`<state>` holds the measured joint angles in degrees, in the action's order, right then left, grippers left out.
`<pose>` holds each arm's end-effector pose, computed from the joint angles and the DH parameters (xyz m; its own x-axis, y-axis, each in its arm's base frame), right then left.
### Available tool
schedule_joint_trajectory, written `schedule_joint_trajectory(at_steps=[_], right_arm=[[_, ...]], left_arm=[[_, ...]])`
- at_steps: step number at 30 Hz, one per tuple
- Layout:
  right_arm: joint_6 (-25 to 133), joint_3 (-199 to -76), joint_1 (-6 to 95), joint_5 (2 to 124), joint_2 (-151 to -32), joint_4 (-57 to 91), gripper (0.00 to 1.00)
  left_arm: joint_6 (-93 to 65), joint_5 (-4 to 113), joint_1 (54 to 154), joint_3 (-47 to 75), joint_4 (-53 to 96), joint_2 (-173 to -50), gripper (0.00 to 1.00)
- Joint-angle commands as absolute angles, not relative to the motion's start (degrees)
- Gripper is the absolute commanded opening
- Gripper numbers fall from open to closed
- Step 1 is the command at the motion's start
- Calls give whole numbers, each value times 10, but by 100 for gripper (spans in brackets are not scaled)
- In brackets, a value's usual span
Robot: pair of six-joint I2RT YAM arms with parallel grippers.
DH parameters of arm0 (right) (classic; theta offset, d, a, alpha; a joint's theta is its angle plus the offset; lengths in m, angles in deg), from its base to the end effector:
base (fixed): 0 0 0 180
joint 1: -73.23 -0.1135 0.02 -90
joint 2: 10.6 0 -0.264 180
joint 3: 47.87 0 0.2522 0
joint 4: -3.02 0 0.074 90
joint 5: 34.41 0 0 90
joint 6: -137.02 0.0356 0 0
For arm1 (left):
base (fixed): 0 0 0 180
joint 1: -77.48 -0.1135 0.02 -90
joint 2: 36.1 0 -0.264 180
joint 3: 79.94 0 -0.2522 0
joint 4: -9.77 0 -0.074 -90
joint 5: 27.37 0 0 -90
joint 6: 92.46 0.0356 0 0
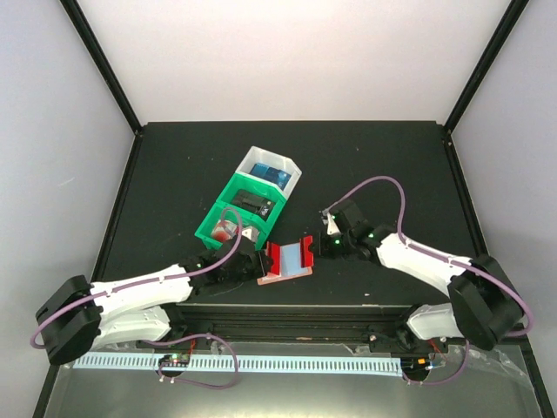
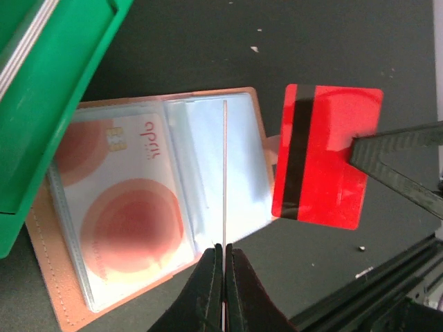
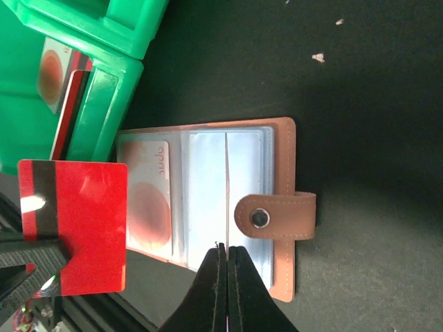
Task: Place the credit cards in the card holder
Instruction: Insert the credit card into the card holder.
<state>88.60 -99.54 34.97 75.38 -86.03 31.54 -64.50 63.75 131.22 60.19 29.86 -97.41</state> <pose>0.1890 0.1644 0.1824 -0.9592 0.0388 -0.2799 -0.1453 0.7818 0.6064 0.1248 -0.1690 0.1802 -0.8883 -0.2821 -0.3624 0.0276 0.7550 -0.6552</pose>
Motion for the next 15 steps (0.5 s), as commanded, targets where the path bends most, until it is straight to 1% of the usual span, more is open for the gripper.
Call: schedule_joint_trajectory(at_steps=[1, 8, 15], right_arm=[[841, -1054, 324, 712, -901, 396, 1], [863, -1090, 278, 718, -951, 379, 1], [889, -1104, 265, 721, -999, 350, 1]], left_arm=[[-693, 665, 1318, 582, 270, -1004, 2], [-703, 689, 1323, 584, 285, -1027, 2], [-699, 696, 1332, 583, 276, -1059, 2]])
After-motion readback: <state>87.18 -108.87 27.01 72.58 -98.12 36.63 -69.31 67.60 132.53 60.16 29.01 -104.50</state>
